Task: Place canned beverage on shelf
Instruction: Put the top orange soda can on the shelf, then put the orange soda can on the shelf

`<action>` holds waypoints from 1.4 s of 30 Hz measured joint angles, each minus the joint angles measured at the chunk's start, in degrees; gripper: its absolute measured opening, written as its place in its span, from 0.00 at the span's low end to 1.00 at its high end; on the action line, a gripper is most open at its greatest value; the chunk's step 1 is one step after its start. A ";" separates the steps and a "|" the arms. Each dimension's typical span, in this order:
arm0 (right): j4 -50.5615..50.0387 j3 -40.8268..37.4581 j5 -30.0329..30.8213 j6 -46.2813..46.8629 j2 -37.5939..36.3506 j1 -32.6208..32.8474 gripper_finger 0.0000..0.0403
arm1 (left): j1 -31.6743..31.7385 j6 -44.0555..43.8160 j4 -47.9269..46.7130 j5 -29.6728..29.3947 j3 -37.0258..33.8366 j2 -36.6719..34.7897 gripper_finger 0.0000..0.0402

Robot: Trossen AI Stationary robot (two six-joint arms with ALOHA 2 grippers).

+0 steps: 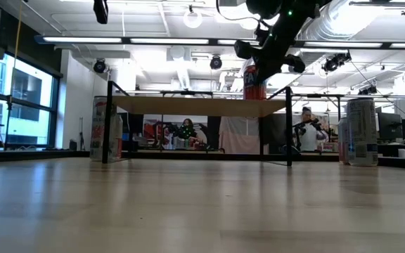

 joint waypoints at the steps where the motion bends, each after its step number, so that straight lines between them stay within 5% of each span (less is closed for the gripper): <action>1: -0.47 0.00 -1.61 -0.70 -0.07 0.31 0.00 | -0.01 0.00 0.02 0.03 0.00 0.00 0.01; 15: 0.32 0.00 -20.93 -12.66 -15.79 13.35 0.00 | -0.01 -2.82 0.04 4.01 0.00 0.01 0.01; 23: 10.47 0.04 -21.21 -18.70 -18.67 18.84 0.00 | -0.01 0.58 0.06 3.98 0.00 0.02 0.01; 37: 10.70 0.02 -21.67 -18.44 -18.32 18.99 0.00 | -0.01 1.71 0.08 3.62 0.00 0.02 0.02; 42: 10.70 0.02 -21.66 -18.44 -18.32 18.86 0.00 | 0.06 0.48 0.07 3.54 0.00 0.02 0.11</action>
